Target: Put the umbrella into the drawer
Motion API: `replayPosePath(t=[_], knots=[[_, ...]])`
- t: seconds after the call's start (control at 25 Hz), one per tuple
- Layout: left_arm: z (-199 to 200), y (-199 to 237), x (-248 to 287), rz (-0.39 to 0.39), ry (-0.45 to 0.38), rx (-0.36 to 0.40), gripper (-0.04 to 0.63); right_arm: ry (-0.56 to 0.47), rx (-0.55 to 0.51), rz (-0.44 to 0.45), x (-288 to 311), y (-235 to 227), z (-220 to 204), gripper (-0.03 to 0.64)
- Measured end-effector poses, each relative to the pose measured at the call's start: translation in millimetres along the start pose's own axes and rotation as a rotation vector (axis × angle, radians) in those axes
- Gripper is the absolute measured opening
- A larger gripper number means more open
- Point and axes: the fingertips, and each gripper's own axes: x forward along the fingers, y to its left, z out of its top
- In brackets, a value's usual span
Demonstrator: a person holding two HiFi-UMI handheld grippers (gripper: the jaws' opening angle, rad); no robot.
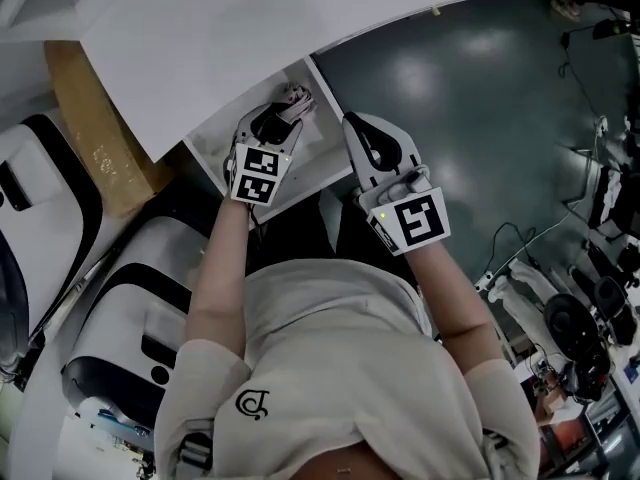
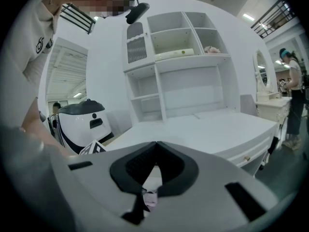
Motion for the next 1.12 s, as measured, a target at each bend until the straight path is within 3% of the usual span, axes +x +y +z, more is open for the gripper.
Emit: replayPosePath(t=[0.08, 0.28, 0.64, 0.88, 1.12], knots=[[16, -1, -18, 0.017, -0.042, -0.011, 0.156, -0.015, -0.017, 0.012, -1, 5, 9, 0.006], [44, -1, -63, 0.053, -0.13, -0.039, 0.012, -0.038, -0.066, 0.047, -4, 23, 29, 0.006], [116, -7, -171, 0.163, -0.357, 0.073, 0.012, -0.105, -0.165, 0.161, -3, 54, 79, 0.006], [142, 12, -253, 0.294, -0.542, -0.02, 0.012, -0.162, -0.195, 0.256, 0, 88, 109, 0.006], [150, 21, -330, 0.446, -0.635, -0.03, 0.012, -0.194, -0.24, 0.323, -1, 116, 120, 0.006]])
